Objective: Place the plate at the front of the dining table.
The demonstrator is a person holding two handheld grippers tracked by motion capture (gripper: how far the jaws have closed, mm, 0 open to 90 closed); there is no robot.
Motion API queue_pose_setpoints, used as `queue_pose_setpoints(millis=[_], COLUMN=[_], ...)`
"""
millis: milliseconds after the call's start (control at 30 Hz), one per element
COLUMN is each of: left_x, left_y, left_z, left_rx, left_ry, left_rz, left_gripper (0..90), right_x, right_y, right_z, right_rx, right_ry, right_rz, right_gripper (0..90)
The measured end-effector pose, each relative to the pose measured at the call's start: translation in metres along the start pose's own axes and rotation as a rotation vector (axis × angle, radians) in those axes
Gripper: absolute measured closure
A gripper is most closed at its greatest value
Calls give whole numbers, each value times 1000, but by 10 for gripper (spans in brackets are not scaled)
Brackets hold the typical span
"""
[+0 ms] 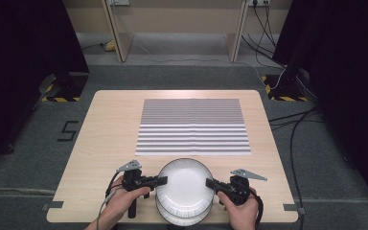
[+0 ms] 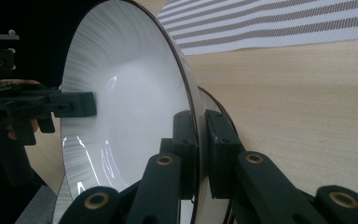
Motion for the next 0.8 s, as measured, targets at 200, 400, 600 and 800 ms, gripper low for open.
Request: queue_pose_setpoints(millis=[200, 400, 600, 800], left_x=[5, 9, 15, 21], left_y=[1, 1, 1, 1], left_z=[0, -1, -3, -3], left_rx=[4, 10, 12, 15], left_ry=[-1, 4, 15, 22], left_rz=[-11, -17, -29, -37], left_gripper=[819, 822, 823, 824], right_x=[4, 6, 10, 14], right_y=[0, -1, -3, -3], right_z=[1, 0, 1, 2], right_rx=[-11, -19, -26, -30], right_ry=[-14, -22, -37, -41], right_rz=[-13, -22, -37, -53], right_gripper=[838, 838, 837, 837])
Point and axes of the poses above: each handheld gripper's, and its own axes: y roughly forward along the jaws, x roughly out of its top, z roughly to its left, the point moved 5 cm from there along y, roughly forward along the jaws, and after that the axes turned 13 degrees about x, right-handed, at the moved point
